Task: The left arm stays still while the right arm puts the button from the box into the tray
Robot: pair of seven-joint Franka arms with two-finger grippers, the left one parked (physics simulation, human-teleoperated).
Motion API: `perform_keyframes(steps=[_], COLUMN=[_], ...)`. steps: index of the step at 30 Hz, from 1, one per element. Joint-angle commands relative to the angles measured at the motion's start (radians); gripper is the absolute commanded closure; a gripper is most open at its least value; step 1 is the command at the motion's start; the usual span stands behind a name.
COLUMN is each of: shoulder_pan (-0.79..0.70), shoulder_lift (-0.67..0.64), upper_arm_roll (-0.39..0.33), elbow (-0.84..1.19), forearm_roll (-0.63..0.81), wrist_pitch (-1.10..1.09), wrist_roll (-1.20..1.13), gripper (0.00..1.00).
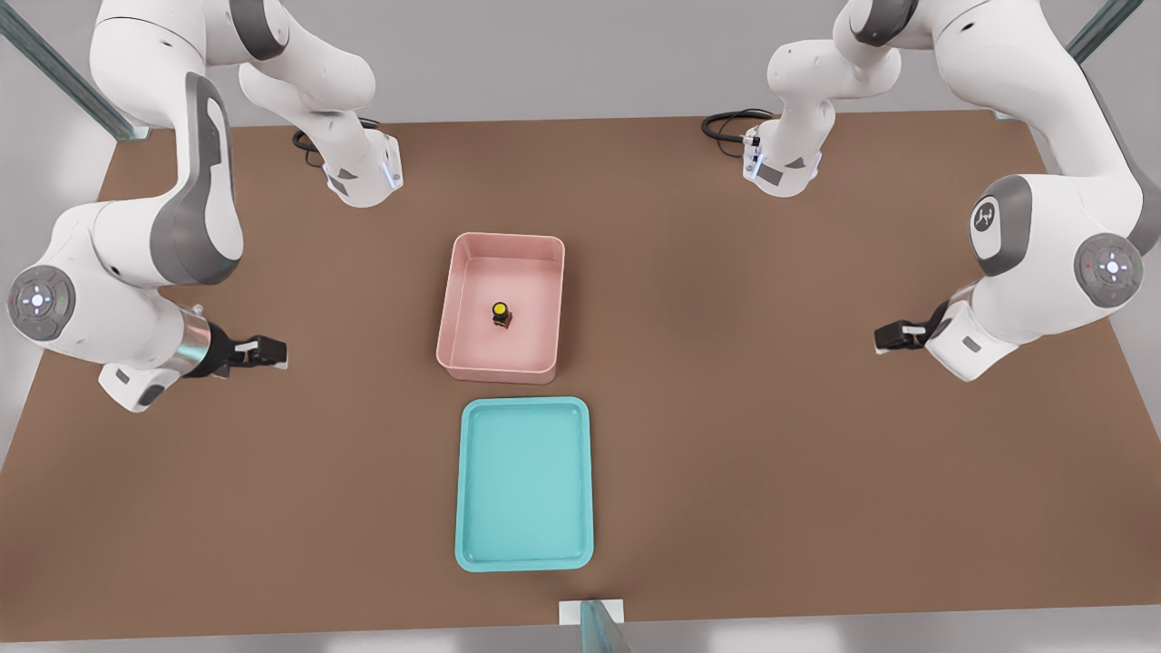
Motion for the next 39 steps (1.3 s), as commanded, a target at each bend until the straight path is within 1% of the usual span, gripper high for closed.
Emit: perform_keyframes(steps=[1, 2, 5, 7, 8, 10, 11, 12, 13, 14, 16, 17, 18, 19, 22, 30, 35, 39], shoulder_pan=[0.001, 0.004, 0.186, 0.269, 0.287, 0.28, 0.28, 0.286, 0.295, 0.306, 0.333, 0.352, 0.376, 0.398, 0.451, 0.608, 0.628, 0.643], shoulder_lift=[-0.001, -0.001, 0.0, 0.028, 0.039, 0.039, 0.025, -0.058, -0.142, -0.178, -0.237, -0.251, -0.262, -0.263, -0.241, -0.092, -0.021, 0.014], upper_arm_roll=[0.001, 0.005, 0.008, 0.008, 0.008, 0.007, 0.005, 0.007, 0.01, 0.014, 0.018, 0.021, 0.021, 0.021, 0.025, 0.028, 0.028, 0.03], elbow=[0.0, -0.004, -0.009, -0.009, -0.012, -0.027, -0.081, -0.25, -0.429, -0.523, -0.659, -0.685, -0.737, -0.767, -0.791, -0.816, -0.819, -0.826], forearm_roll=[0.0, 0.001, 0.001, -0.002, 0.0, 0.009, 0.009, 0.014, 0.014, 0.014, 0.014, 0.015, 0.021, 0.021, 0.021, 0.035, 0.037, 0.035], wrist_pitch=[0.041, 0.041, 0.053, 0.086, 0.093, 0.102, 0.167, 0.309, 0.448, 0.486, 0.567, 0.58, 0.661, 0.69, 0.733, 0.84, 0.919, 0.919], wrist_roll=[-0.037, -0.009, 0.328, 0.5, 0.56, 0.595, 0.632, 0.64, 0.7, 0.735, 0.808, 0.845, 0.922, 0.953, 1.043, 1.187, 1.197, 1.195], gripper=[0.0, 0.0, 0.0, 0.0, 0.0, 0.0, 0.0, 0.0, 0.0, 0.0, 0.0, 0.0, 0.0, 0.0, 0.0, 0.0, 0.0, 0.0])
